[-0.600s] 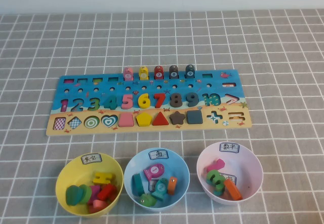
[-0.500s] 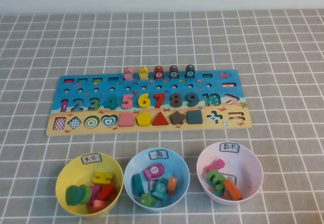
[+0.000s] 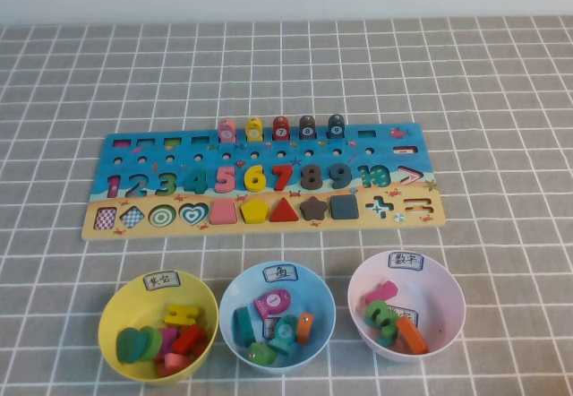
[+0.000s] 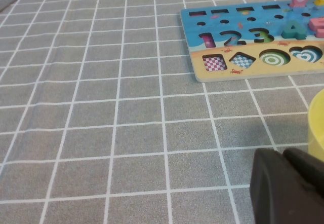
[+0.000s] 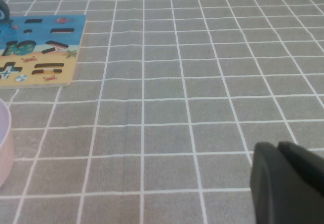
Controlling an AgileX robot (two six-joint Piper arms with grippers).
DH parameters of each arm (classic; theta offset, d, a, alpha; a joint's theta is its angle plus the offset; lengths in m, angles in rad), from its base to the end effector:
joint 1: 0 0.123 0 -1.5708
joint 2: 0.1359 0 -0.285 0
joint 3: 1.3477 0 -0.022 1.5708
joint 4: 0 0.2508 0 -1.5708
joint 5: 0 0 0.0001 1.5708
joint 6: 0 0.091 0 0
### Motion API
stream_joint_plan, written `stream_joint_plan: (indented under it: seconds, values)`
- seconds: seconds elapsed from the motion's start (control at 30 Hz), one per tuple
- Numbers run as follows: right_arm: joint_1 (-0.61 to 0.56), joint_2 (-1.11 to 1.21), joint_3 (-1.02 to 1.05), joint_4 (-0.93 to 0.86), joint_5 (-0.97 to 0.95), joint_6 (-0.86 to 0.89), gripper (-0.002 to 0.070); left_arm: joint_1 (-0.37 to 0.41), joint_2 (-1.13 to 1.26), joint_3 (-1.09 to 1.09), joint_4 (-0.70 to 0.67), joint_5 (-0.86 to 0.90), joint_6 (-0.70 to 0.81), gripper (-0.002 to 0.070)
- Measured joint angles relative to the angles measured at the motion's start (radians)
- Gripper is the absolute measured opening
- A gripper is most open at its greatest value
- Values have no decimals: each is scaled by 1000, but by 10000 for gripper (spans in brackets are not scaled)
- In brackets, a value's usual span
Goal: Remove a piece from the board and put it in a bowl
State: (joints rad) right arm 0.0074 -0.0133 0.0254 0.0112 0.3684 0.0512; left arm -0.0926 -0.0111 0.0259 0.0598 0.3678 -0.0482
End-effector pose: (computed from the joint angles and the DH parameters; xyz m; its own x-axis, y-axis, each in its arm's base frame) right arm 0.0527 0.0008 0.1722 -0.2892 0.0595 -0.9554 0.0066 0.9982 0.0601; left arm 0.0527 -0.0029 0.1720 -0.2888 0.0345 -0.9568 0.0742 0.9972 0.0135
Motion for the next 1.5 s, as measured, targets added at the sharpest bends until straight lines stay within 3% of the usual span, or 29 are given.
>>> stream_joint_plan:
  seconds: [0.53, 0.97, 1.3, 1.5]
  values:
    - [0, 0, 0, 0, 0, 0, -17, 0, 0, 0, -19, -34, -2, -1]
    - [0, 0, 0, 0, 0, 0, -17, 0, 0, 0, -440, -221, -69, -1]
    - [0, 0, 0, 0, 0, 0, -17, 0, 0, 0, -469, -272, -60, -1]
    - [0, 0, 0, 0, 0, 0, -17, 0, 93, -130, -471, -142, -43, -1]
